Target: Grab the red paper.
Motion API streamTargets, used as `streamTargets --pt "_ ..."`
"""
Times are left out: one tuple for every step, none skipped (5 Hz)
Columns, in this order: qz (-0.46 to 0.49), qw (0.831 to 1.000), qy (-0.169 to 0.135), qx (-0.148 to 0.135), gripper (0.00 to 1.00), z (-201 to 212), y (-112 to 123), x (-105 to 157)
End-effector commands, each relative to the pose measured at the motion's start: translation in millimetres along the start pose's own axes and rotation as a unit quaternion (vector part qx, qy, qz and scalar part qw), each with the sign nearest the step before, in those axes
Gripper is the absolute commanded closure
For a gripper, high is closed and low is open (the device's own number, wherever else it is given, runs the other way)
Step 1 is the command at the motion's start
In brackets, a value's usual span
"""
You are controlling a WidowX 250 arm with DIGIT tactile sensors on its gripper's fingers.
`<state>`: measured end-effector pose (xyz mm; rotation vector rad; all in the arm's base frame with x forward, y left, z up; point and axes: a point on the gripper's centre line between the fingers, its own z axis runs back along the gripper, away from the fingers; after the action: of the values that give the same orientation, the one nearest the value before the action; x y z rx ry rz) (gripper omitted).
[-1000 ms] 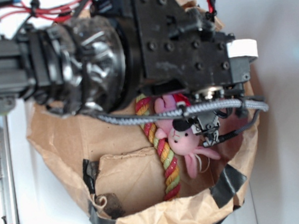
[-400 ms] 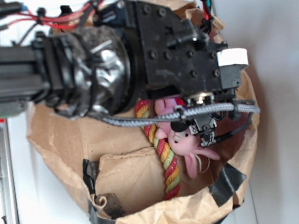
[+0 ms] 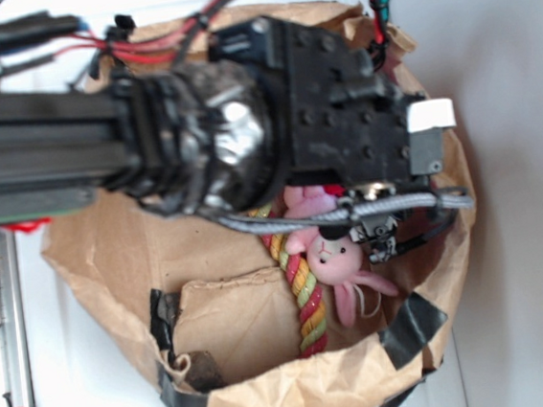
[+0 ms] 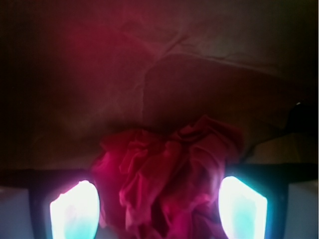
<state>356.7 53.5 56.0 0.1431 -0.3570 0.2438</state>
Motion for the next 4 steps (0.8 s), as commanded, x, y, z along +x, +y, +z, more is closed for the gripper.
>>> streamTargets --pt "-0.002 1.0 -0.018 0.019 0.0 5.1 0.1 13.9" --pt "0.0 1.0 -0.019 0.021 1.0 5.7 0.4 13.5" --pt "-0.003 1.0 -0.022 0.018 1.0 8.1 0.9 13.9" --pt "-0.006 1.0 -0.026 0.016 1.0 10.9 1.6 15.4"
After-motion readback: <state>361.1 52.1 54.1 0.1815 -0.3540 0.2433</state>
